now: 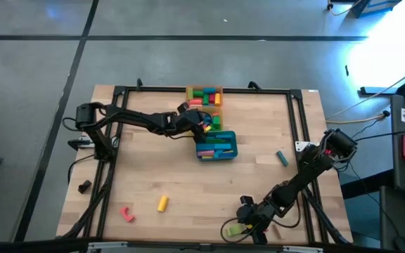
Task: Sort blocks by size
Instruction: Put the light green arch block into the yellow bin
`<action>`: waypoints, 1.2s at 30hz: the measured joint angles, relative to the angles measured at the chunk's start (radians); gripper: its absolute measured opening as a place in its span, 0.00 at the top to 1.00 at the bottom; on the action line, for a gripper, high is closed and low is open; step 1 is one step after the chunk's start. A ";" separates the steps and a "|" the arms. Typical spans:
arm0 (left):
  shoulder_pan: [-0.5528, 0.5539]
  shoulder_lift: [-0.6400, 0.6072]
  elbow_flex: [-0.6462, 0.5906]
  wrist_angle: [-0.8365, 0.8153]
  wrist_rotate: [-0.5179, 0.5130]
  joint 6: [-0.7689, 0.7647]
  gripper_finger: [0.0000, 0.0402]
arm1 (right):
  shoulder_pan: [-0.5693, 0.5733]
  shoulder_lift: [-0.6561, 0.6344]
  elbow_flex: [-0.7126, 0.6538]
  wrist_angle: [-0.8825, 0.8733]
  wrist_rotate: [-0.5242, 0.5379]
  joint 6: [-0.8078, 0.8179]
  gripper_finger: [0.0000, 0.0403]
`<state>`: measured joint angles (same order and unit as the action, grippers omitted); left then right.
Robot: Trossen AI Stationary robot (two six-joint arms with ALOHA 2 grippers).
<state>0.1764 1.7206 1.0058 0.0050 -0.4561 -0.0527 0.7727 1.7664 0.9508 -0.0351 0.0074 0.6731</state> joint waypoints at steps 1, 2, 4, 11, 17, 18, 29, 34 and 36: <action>0.000 0.000 0.000 0.000 0.000 0.000 0.56 | -0.001 0.000 0.000 -0.001 0.000 0.000 0.48; 0.000 0.000 0.000 0.001 0.000 0.000 0.56 | -0.001 0.000 0.000 0.000 0.000 0.000 0.48; 0.000 0.000 0.000 0.002 0.000 0.000 0.56 | -0.001 0.000 0.000 0.000 0.000 0.000 0.48; 0.000 0.000 0.000 0.001 0.000 0.000 0.56 | 0.001 0.000 0.000 0.001 0.000 -0.014 0.48; 0.000 0.000 0.000 0.003 0.000 0.000 0.56 | 0.033 0.021 0.001 0.023 0.054 -0.139 0.48; 0.000 0.000 0.000 0.004 0.000 0.000 0.56 | 0.034 0.025 0.000 0.023 0.072 -0.157 0.48; 0.000 0.000 0.000 0.005 0.000 0.007 0.56 | 0.039 0.096 0.000 0.041 0.097 -0.131 0.48; 0.000 0.000 0.000 0.005 0.000 0.011 0.56 | 0.039 0.102 0.001 0.045 0.116 -0.130 0.49; 0.000 0.000 0.000 0.005 0.000 0.032 0.56 | 0.039 0.103 0.001 0.046 0.129 -0.130 0.52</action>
<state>0.1764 1.7206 1.0054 0.0101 -0.4561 -0.0206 0.8116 1.8690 0.9516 0.0105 0.1360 0.5431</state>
